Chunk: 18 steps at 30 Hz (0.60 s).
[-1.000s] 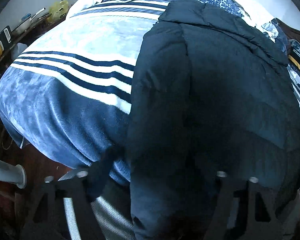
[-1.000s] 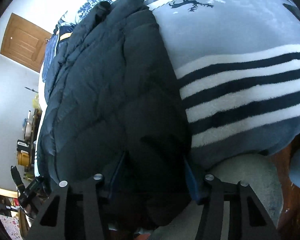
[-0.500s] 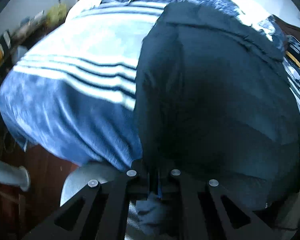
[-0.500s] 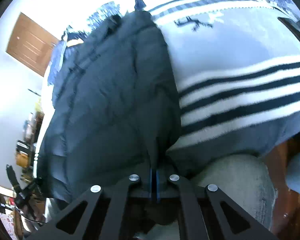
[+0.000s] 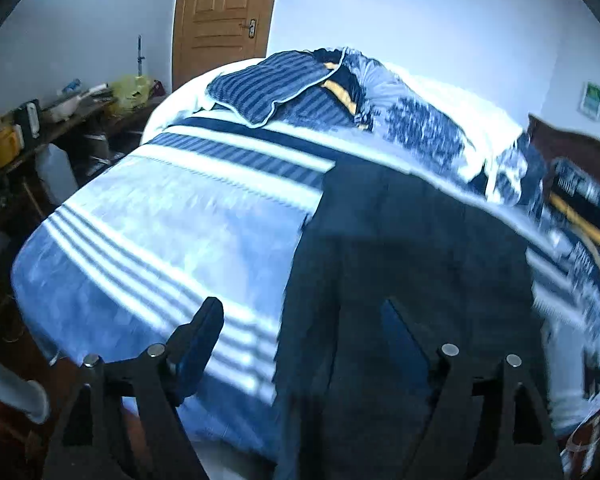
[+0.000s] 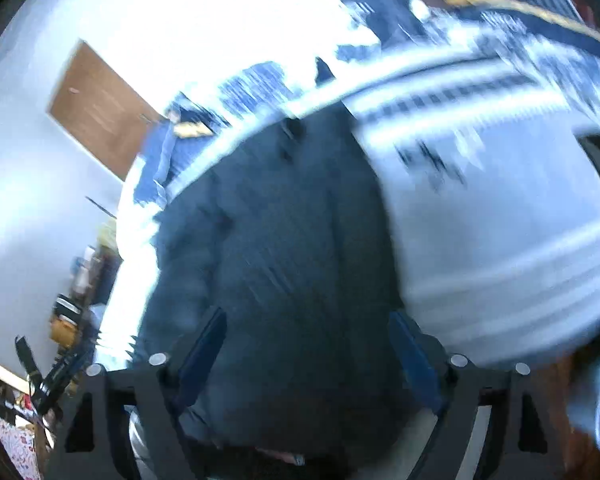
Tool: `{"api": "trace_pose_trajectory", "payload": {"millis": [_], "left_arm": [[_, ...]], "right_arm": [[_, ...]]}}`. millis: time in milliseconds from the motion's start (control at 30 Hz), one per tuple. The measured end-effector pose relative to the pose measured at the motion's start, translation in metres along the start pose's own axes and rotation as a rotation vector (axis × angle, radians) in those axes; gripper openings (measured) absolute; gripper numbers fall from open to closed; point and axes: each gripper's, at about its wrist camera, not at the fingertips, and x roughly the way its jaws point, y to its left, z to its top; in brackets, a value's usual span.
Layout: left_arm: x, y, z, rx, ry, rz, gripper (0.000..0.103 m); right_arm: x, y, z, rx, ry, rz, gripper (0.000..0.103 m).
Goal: Fold large clothes
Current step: 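Grasp the jacket hem with both tools and lift it toward the collar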
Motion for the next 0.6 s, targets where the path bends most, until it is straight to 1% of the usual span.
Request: {"api": "trace_pose_trajectory", "payload": {"millis": [33,100,133,167,200,267,333,400,433,500,533,600], "left_arm": [[0.01,0.001,0.019,-0.019,-0.001,-0.011,0.082],[0.032,-0.004,0.048,-0.016,-0.009,-0.001,0.083],[0.046,-0.009,0.065,-0.001,0.003,0.002,0.083],[0.062,-0.012,0.076,0.008,0.018,0.001,0.083],[0.08,-0.015,0.088,0.018,0.032,0.008,0.083],[0.11,-0.025,0.112,0.066,0.072,0.033,0.083],[0.148,-0.034,0.14,0.101,0.116,0.035,0.083],[0.183,-0.041,0.159,0.098,0.153,0.033,0.083],[0.206,-0.045,0.169,0.093,0.178,0.032,0.083],[0.245,-0.051,0.18,0.092,0.227,0.047,0.083],[0.273,-0.056,0.187,0.094,0.261,0.046,0.083],[0.307,-0.06,0.193,0.084,0.304,0.029,0.083]], "right_arm": [[0.005,0.004,0.016,-0.011,0.006,0.006,0.086],[0.015,0.01,0.041,-0.014,0.0,0.038,0.086],[0.024,0.011,0.061,-0.01,0.006,0.074,0.086],[0.032,0.012,0.075,0.0,0.015,0.098,0.086],[0.041,0.01,0.087,0.015,0.023,0.116,0.086],[0.072,0.006,0.12,0.044,0.066,0.145,0.086],[0.099,0.004,0.148,0.036,0.094,0.148,0.086],[0.129,-0.008,0.176,0.06,0.125,0.138,0.086],[0.151,-0.017,0.193,0.093,0.148,0.142,0.086],[0.184,-0.033,0.218,0.135,0.174,0.133,0.086],[0.202,-0.042,0.232,0.159,0.18,0.121,0.086],[0.237,-0.062,0.255,0.217,0.203,0.125,0.086]]}}
